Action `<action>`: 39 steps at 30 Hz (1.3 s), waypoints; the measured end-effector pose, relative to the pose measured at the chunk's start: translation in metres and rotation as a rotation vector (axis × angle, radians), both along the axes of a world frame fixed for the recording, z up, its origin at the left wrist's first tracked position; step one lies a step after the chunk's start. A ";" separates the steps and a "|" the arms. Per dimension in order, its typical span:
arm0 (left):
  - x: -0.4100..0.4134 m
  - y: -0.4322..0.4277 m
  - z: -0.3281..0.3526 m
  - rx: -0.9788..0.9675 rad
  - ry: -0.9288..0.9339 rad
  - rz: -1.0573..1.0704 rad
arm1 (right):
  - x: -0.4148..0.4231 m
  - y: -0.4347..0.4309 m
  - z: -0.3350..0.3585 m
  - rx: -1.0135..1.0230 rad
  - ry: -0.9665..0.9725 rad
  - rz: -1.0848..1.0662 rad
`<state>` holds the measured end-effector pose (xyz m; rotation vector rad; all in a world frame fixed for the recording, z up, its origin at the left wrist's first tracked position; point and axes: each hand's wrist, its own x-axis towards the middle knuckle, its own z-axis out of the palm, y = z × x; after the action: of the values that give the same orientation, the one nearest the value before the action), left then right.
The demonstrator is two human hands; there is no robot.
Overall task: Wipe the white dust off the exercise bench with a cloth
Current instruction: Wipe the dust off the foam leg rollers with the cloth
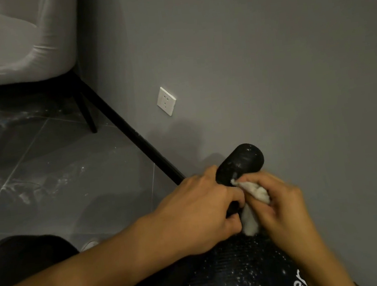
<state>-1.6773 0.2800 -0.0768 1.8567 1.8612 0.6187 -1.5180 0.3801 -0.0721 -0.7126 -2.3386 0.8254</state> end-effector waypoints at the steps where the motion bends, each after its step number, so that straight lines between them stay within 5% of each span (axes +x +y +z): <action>1: 0.000 0.000 0.000 -0.003 -0.001 -0.002 | -0.001 0.002 0.002 0.024 -0.023 -0.006; 7: -0.002 0.001 0.000 -0.047 0.010 -0.014 | -0.032 0.049 0.006 0.148 -0.120 -0.288; 15: -0.001 0.000 -0.001 -0.025 -0.007 -0.007 | -0.008 0.002 0.006 -0.010 -0.055 -0.038; 23: -0.003 0.000 0.000 -0.065 -0.016 -0.016 | -0.032 0.041 0.003 0.117 -0.066 -0.301; 32: -0.010 -0.001 0.000 -0.070 -0.200 -0.019 | 0.002 -0.006 -0.005 -0.413 0.113 -0.392; 36: -0.009 0.003 0.001 -0.059 -0.219 -0.007 | 0.001 -0.007 0.007 -0.846 0.480 -0.339; 39: -0.007 0.006 -0.001 -0.058 -0.192 0.013 | 0.001 -0.011 0.006 -0.830 0.645 -0.285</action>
<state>-1.6844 0.2864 -0.0775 1.6865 1.7490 0.7133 -1.5173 0.3695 -0.0657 -0.8947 -1.2478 1.6152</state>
